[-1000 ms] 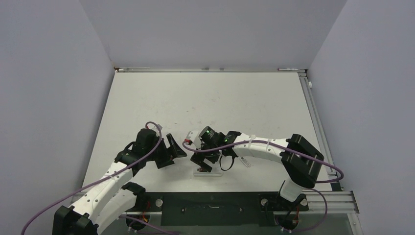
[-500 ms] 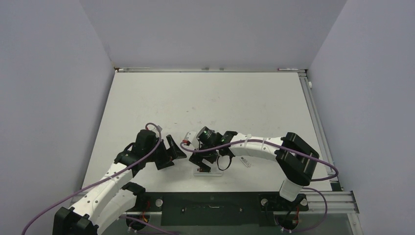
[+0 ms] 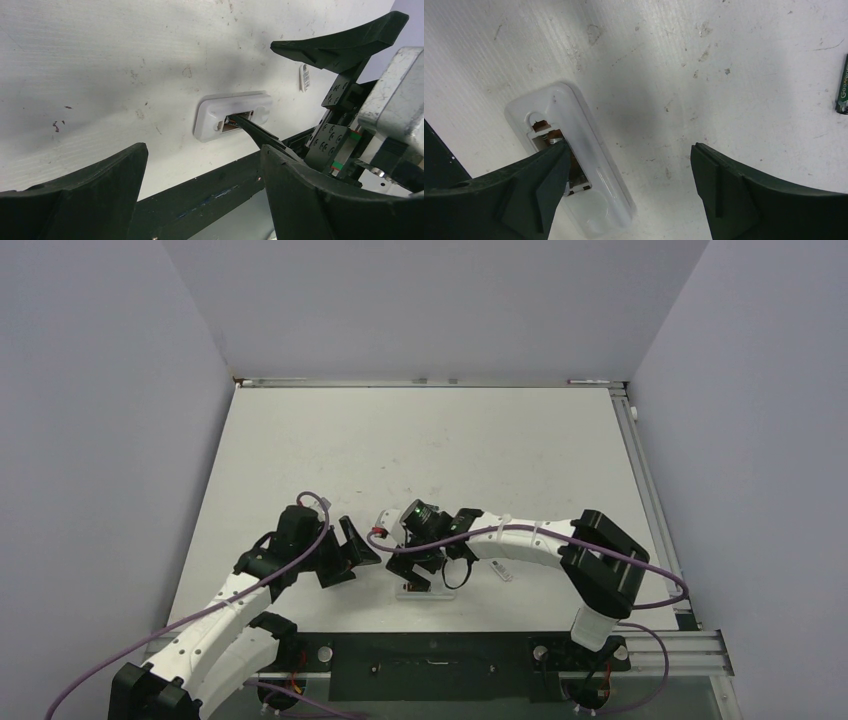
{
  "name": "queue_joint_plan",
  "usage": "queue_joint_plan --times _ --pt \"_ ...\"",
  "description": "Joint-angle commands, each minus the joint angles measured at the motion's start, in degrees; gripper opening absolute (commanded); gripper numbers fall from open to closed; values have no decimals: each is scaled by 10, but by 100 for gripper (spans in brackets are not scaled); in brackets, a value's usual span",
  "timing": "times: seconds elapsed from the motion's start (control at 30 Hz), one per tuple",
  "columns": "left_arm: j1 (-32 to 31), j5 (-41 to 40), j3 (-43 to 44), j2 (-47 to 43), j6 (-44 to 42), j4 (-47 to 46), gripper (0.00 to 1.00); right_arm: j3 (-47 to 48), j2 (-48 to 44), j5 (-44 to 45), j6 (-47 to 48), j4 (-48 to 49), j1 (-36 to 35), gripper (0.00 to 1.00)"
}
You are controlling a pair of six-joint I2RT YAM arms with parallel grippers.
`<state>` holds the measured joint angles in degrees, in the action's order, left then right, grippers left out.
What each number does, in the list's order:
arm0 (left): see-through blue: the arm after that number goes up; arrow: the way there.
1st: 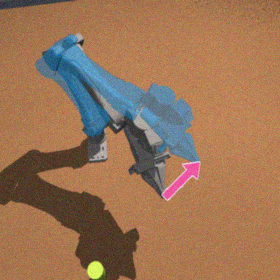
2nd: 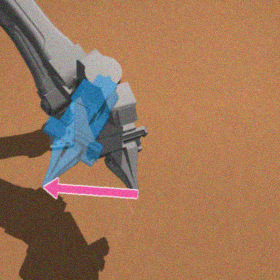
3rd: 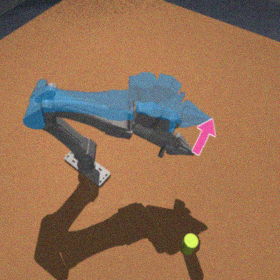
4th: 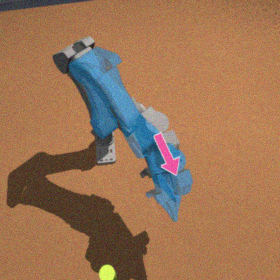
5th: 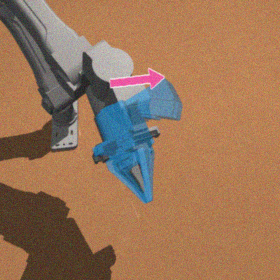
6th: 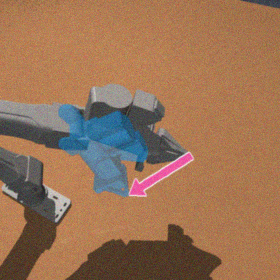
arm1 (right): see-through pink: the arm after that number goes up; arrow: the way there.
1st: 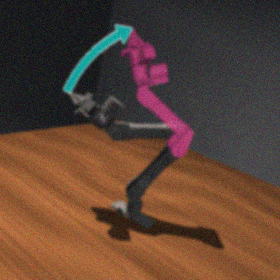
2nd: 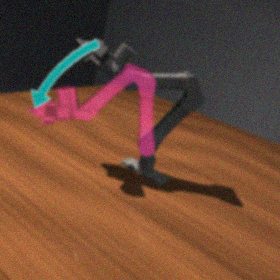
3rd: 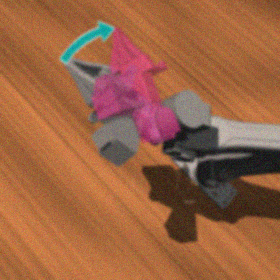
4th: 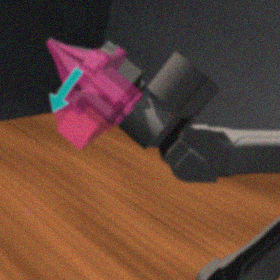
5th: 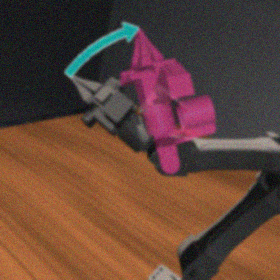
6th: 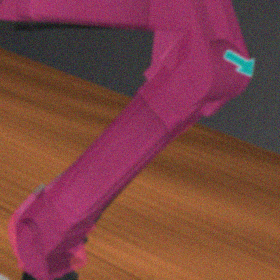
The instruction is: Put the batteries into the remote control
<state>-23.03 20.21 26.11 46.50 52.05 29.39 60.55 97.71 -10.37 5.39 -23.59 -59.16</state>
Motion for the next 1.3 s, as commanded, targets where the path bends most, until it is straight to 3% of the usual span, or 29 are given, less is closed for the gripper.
queue_joint_plan --times 0.0,0.63,1.27 --pt "5 9 -1 -5 -4 -6 80 8 11 19 11 11 -13 89" --pt "9 19 -10 -4 -2 -19 80 8 5 47 4 2 -30 89" --pt "9 33 -25 3 -2 -42 80 12 -76 131 -47 -3 -30 90"
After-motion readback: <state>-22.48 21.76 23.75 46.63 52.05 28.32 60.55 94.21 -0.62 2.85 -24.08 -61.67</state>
